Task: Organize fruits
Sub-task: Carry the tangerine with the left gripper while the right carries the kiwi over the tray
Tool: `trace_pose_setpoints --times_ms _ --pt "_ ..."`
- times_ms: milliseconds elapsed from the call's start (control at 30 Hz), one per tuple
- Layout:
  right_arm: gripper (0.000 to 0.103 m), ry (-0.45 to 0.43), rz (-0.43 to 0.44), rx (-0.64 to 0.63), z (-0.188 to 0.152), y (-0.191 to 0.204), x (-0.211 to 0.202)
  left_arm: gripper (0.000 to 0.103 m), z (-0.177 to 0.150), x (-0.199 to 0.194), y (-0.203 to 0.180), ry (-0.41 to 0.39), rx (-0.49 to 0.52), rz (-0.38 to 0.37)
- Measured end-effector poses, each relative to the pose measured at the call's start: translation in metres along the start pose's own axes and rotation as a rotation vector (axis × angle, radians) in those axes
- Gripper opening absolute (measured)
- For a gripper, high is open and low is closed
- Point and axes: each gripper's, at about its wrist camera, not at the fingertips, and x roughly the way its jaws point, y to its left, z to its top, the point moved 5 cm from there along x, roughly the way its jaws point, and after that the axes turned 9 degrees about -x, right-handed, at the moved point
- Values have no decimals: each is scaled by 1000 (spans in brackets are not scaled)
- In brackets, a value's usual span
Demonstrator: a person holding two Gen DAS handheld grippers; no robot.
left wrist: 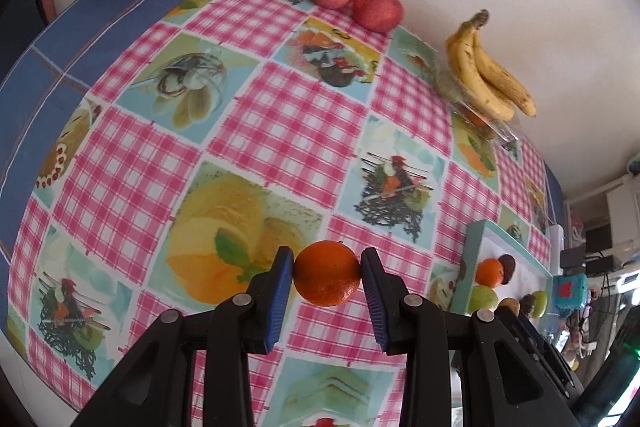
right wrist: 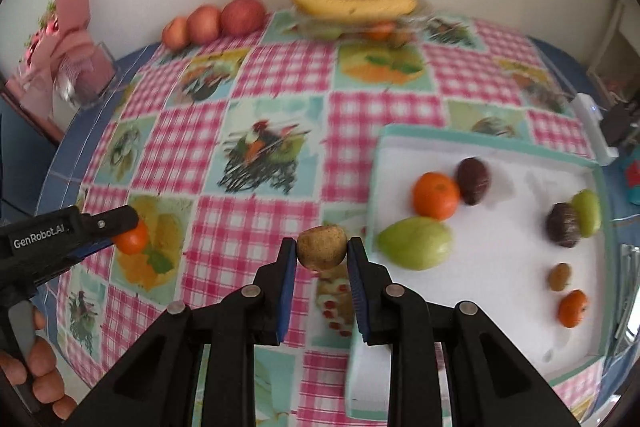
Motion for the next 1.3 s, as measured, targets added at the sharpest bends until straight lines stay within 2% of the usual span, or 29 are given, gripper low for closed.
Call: trace_pose_setpoints --times_ms 100,267,467,900,1100,1300 --pt "27 -12 -14 39 -2 -19 -8 37 -7 1 -13 8 34 -4" --pt "27 4 -92 109 -11 -58 -17 37 -23 3 -42 20 112 -10" --pt "27 0 -100 202 -25 -97 -27 37 -51 7 -85 55 213 -45" --pt "27 -26 -168 292 -52 -157 -61 37 -143 21 -176 143 484 -98" --pt "27 -36 -167 326 -67 -178 -69 37 -156 37 -194 144 532 -97" --pt "27 11 -100 355 -78 -182 -49 37 -149 63 -191 133 515 -65"
